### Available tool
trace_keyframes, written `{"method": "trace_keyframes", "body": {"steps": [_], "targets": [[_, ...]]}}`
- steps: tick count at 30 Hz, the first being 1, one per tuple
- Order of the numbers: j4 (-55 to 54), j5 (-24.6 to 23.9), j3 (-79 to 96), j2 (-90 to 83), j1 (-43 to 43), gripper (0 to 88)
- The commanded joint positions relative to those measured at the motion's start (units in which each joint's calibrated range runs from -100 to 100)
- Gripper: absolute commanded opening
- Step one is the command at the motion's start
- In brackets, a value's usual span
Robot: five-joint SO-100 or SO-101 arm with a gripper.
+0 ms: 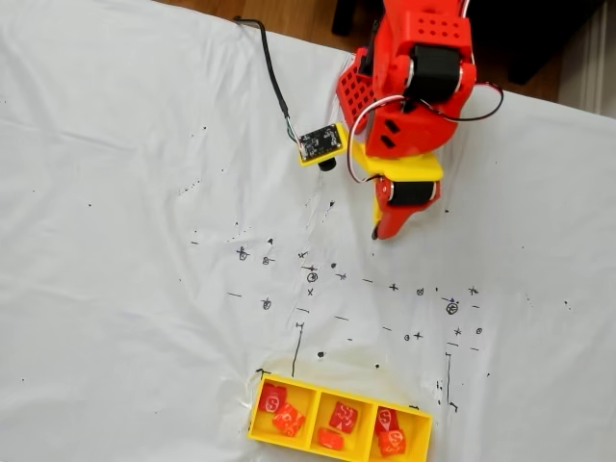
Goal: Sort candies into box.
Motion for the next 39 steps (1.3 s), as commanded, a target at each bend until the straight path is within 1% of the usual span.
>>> {"method": "trace_keyframes", "body": {"steps": [1,14,39], "targets": [[1.4,0.1,-1.3,-0.3,-1.0,0.2],[1.4,2.9,-1.1,-0.3,-5.8,0.2],[1.4,2.9,-1.1,-0.3,-5.9,0.2]]}}
